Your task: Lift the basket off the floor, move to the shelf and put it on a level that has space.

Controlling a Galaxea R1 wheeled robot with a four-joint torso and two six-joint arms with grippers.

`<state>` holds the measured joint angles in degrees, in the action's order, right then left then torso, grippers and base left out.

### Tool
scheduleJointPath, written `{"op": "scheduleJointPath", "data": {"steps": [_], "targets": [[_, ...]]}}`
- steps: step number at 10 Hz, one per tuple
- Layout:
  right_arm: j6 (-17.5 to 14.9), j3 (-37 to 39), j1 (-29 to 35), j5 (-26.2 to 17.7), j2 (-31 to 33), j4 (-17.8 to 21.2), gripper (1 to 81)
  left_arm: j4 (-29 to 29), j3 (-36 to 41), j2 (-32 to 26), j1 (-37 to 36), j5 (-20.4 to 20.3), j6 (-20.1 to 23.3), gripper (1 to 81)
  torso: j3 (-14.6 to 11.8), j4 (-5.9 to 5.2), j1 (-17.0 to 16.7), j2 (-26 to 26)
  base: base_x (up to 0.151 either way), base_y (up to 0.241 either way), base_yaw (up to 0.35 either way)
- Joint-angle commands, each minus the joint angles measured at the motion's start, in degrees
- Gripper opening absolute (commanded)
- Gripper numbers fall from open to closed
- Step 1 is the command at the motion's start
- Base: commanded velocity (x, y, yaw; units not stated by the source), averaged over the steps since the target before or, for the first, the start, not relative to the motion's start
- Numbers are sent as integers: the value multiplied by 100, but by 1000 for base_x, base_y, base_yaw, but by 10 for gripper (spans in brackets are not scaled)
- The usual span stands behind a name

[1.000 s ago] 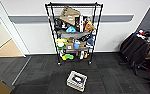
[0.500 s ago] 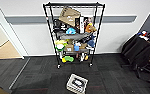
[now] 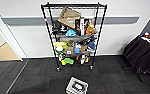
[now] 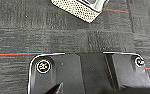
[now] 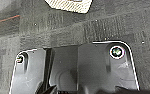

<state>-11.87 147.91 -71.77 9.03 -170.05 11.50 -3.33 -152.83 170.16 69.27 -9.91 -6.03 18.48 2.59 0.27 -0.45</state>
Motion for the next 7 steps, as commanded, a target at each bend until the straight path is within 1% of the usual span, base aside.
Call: {"op": "scheduleJointPath", "data": {"steps": [1, 7], "targets": [[36, -18, 228, -306, -14, 28, 811, 16, -1, -16, -259, 244, 15, 811, 0, 0, 0, 0, 158, 0, 0], [36, 44, 201, -306, -14, 46, 811, 8, -1, 10, -242, 244, 15, 811, 0, 0, 0, 0, 158, 0, 0]]}}
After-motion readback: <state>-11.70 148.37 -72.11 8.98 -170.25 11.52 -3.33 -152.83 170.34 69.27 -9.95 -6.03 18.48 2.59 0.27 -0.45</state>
